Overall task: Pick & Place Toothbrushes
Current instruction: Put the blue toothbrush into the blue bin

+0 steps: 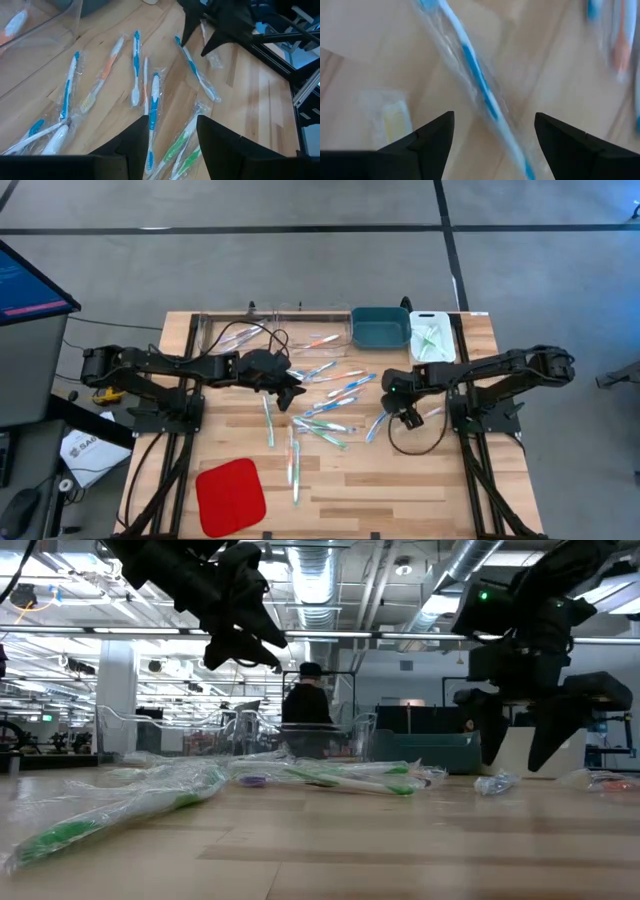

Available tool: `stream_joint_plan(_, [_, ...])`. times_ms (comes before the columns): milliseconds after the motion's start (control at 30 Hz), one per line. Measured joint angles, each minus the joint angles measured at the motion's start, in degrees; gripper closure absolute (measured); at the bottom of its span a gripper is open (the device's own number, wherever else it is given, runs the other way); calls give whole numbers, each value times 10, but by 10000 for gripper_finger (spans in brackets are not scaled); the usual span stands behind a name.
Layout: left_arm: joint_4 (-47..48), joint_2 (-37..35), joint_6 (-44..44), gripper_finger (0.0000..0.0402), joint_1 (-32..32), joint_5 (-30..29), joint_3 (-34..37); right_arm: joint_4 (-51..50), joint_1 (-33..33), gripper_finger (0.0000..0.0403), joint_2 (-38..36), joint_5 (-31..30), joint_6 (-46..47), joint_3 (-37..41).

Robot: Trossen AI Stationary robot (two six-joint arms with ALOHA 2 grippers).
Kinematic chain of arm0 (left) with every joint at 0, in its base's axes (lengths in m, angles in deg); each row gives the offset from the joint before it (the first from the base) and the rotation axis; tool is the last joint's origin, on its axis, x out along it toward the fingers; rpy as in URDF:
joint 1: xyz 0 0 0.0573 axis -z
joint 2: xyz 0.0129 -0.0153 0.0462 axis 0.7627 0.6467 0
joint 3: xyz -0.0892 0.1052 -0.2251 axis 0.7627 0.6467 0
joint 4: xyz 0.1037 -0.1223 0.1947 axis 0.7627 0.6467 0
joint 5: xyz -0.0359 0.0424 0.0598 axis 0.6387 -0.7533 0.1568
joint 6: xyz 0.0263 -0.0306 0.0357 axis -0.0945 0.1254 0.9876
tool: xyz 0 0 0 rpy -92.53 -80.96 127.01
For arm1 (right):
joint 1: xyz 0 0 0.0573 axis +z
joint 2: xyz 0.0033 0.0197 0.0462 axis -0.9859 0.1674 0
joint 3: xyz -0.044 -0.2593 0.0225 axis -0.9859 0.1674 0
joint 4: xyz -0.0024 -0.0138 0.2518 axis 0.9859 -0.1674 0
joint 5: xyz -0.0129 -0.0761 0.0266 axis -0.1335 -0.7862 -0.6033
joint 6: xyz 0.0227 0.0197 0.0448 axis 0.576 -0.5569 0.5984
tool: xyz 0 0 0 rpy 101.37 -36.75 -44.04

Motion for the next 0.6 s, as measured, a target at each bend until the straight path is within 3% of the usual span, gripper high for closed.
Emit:
stream_joint_plan(233, [-2,0,0,243,7,0,0,6,-10,131,0,17,33,0])
stream_joint_plan(600, [-4,0,0,243,7,9,0,59,-12,132,65,75,33,0])
